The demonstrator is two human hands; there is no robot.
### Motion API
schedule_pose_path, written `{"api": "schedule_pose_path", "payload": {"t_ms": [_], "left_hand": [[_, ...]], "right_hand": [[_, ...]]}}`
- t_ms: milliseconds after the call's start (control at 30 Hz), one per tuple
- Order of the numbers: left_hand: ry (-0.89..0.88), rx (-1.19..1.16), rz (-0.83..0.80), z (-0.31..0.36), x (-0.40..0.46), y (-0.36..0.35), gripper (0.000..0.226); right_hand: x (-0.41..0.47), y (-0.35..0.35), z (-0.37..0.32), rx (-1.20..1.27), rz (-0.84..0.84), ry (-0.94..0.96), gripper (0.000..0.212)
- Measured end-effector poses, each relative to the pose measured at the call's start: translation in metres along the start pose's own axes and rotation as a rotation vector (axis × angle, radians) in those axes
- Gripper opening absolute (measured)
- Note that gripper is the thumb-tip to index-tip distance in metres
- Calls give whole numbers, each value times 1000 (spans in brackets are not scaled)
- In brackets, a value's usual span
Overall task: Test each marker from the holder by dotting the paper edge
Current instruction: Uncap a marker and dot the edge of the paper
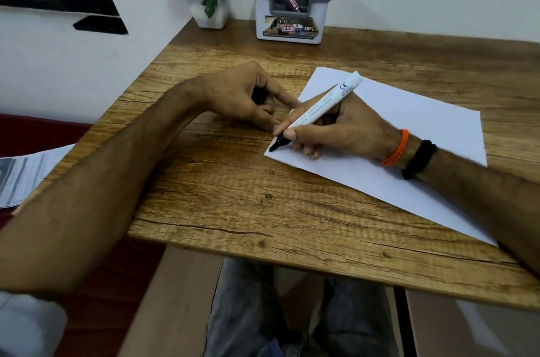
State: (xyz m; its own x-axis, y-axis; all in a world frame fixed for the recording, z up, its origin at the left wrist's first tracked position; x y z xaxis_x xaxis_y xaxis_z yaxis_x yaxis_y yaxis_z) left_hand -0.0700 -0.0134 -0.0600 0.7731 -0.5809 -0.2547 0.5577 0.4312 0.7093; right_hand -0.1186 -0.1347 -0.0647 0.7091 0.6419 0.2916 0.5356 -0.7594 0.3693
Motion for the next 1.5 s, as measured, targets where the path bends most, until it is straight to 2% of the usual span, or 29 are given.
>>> {"api": "schedule_pose_path", "payload": {"t_ms": [300, 600, 767, 867, 1000, 1133, 1233, 1500], "left_hand": [[-5, -5, 1, 2, -2, 0, 53], [12, 43, 0, 3, -2, 0, 54], [-30, 27, 11, 10, -7, -3, 44], [-29, 2, 84, 11, -11, 3, 36], [23, -132, 255, 6, -15, 16, 46], [18, -280, 350, 3, -15, 17, 22], [-51, -281, 409, 5, -17, 19, 14], [-114, -361, 524, 10, -18, 25, 27]], "right_hand": [[0, -2, -2, 6, -12, 6, 24], [1, 4, 1, 95, 70, -9, 14], [3, 9, 0, 202, 118, -12, 14], [6, 16, -4, 264, 172, -4, 12], [6, 34, -14, 248, 282, 37, 9], [2, 52, -12, 213, 389, 9, 11], [-2, 61, -7, 263, 428, -23, 27], [-4, 65, -6, 281, 419, -19, 32]]}}
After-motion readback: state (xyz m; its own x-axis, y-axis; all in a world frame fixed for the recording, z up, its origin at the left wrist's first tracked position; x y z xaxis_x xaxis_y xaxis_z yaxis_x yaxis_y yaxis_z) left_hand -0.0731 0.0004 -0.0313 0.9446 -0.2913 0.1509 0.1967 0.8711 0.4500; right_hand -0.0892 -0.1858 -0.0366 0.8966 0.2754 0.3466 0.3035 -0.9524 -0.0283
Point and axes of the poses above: each hand's wrist, its own x-axis towards the middle knuckle, its own y-axis out of the back of the hand, z = x × y, the point moved 7 cm from there along x, towards the middle knuckle, and after that the axes turned 9 degrees about y, right-handed, at the moved point
